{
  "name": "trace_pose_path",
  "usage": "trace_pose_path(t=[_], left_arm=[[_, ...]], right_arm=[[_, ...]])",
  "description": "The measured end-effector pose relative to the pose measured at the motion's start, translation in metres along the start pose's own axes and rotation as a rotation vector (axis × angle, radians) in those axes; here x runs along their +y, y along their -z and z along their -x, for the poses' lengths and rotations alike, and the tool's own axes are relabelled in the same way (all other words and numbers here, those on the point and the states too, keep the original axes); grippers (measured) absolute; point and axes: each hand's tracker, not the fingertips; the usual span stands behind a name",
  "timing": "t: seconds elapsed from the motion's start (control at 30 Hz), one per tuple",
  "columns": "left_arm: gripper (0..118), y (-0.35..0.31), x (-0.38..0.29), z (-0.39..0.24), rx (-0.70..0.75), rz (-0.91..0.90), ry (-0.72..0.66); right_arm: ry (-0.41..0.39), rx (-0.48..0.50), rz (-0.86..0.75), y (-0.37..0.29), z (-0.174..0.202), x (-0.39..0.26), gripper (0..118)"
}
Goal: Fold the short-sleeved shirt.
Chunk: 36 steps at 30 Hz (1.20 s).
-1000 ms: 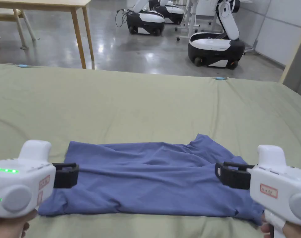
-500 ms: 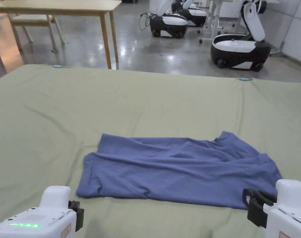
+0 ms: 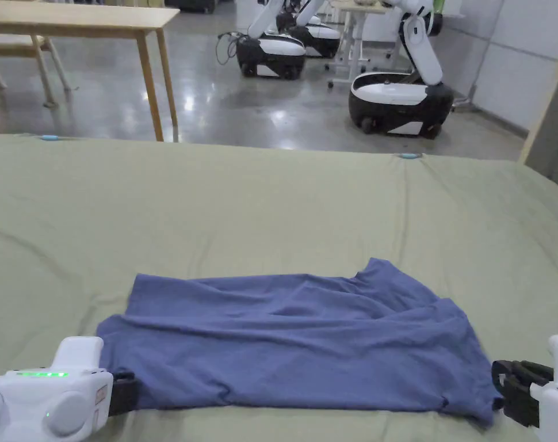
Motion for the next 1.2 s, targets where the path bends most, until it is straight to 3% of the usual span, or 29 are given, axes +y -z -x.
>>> trace_pose_path(t=[0.03,0.07,0.1,0.13,0.17,0.2,0.23,0.27,0.4,0.47,0.5,0.53,0.57,0.6,0.67,0.73,0.97,1.2], left_arm=[[69,0.008,0.001,-0.003,-0.017,0.022,0.019],[59,0.011,0.0,-0.007,-0.064,0.026,0.014],[57,-0.002,-0.001,-0.018,0.009,0.004,0.057],[47,-0.009,0.001,-0.021,-0.013,-0.003,0.1],[24,-0.015,0.003,-0.023,-0.012,-0.005,0.091],[9,-0.021,0.005,-0.026,0.015,-0.046,0.11],[8,-0.033,0.006,-0.031,0.024,-0.066,0.128],[7,-0.035,0.009,-0.031,0.006,-0.047,0.115],[6,-0.042,0.013,-0.035,-0.007,-0.057,0.097],[5,-0.042,0.012,-0.039,-0.004,-0.056,0.097],[5,-0.04,0.014,-0.037,-0.005,-0.05,0.102],[4,-0.041,0.012,-0.038,-0.009,-0.049,0.102],[4,-0.045,0.011,-0.038,-0.01,-0.057,0.1],[4,-0.05,0.01,-0.037,-0.018,-0.069,0.091],[4,-0.055,0.014,-0.032,-0.03,-0.081,0.076],[4,-0.069,0.015,-0.033,-0.042,-0.108,0.075],[4,-0.123,0.006,-0.01,-0.084,-0.18,0.066],[4,-0.13,-0.06,0.007,-0.158,-0.091,0.011]], right_arm=[[0.011,-0.007,0.005,0.01,-0.012,-0.002,1],[0.025,-0.023,0.021,0.02,-0.023,-0.004,1],[0.035,-0.021,0.029,0.032,-0.034,-0.005,1],[0.047,-0.013,0.039,0.044,-0.044,-0.007,6],[0.063,0.011,0.055,0.057,-0.052,-0.009,37],[0.079,0.021,0.109,0.075,-0.059,-0.01,76],[0.076,0.016,0.16,0.093,-0.062,-0.011,107],[0.071,0.032,0.178,0.107,-0.064,-0.014,117],[0.057,0.021,0.23,0.161,-0.066,-0.022,113],[0.085,0.063,0.305,0.175,-0.068,-0.03,82],[0.088,0.007,0.298,0.174,-0.065,-0.032,77],[0.085,0.03,0.252,0.163,-0.065,-0.029,56],[0.089,0.036,0.247,0.155,-0.065,-0.025,17],[0.103,0.057,0.236,0.146,-0.064,-0.021,7],[0.117,0.089,0.184,0.128,-0.061,-0.015,7],[0.066,0.07,0.156,0.107,-0.054,-0.003,7],[0.071,0.09,0.09,0.035,-0.054,0.011,7],[0.109,0.091,0.224,0.019,-0.057,-0.052,7]])
